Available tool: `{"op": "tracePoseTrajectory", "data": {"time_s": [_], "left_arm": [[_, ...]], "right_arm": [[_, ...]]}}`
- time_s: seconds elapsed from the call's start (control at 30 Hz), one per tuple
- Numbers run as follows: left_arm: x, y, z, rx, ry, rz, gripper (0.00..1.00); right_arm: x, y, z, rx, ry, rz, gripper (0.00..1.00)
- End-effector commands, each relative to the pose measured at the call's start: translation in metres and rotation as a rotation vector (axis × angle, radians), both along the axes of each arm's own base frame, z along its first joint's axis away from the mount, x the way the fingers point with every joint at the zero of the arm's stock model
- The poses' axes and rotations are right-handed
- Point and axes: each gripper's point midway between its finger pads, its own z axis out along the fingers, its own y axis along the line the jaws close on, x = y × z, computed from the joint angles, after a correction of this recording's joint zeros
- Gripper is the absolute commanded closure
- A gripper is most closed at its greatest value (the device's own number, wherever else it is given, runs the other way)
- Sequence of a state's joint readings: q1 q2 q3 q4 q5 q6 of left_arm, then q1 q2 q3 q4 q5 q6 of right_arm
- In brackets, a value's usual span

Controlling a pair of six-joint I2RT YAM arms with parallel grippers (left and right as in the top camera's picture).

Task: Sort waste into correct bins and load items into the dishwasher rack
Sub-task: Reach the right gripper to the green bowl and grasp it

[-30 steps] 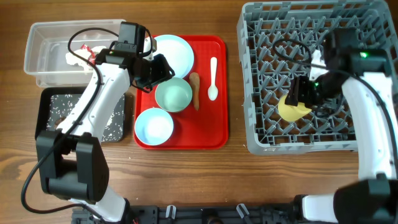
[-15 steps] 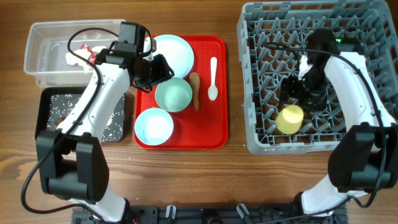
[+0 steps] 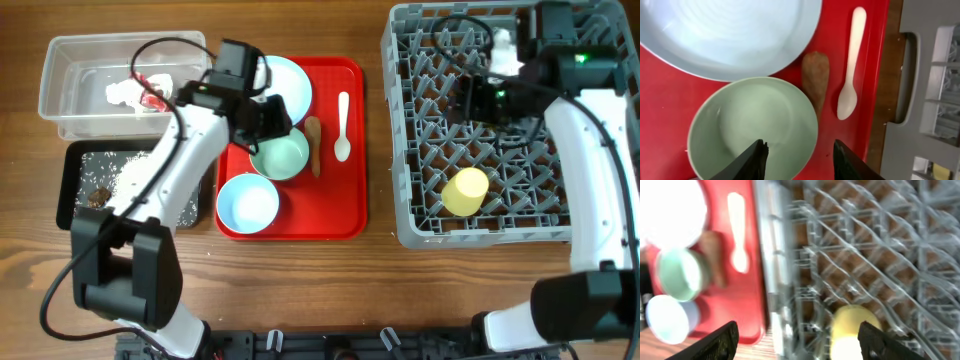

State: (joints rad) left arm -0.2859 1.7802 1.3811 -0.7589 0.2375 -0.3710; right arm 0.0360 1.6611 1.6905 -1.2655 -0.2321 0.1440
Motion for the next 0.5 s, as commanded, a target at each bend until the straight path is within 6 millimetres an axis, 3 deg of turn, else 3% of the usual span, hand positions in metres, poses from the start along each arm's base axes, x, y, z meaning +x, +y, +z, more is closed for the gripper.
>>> {"op": "tracePoseTrajectory", "data": {"time_s": [0.0, 0.03, 0.13, 0.3, 0.47], "left_arm": [[0.008, 0.009, 0.011, 0.054, -0.057, 0.027, 0.57], [0.011, 0.016, 0.013, 0.045, -0.050, 0.068, 0.57], [0.015, 0.041, 0.026, 0.034, -0.047, 0.152, 0.58], [0.014, 0.103, 0.053, 0.032, -0.076, 0.300, 0.56], [0.008, 0.171, 0.054, 0.027, -0.037, 0.500, 0.56]], "right_arm": [[0.010, 0.069, 0.022, 0.135, -0.108, 0.154, 0.23], [0.016, 0.095, 0.026, 0.156, -0.143, 0.178, 0.25], [0.025, 0.140, 0.020, 0.155, -0.174, 0.171, 0.31], [0.025, 0.198, -0.033, 0.098, -0.092, 0.138, 0.41], [0.022, 0.246, -0.102, 0.084, 0.008, 0.184, 0.55]]}}
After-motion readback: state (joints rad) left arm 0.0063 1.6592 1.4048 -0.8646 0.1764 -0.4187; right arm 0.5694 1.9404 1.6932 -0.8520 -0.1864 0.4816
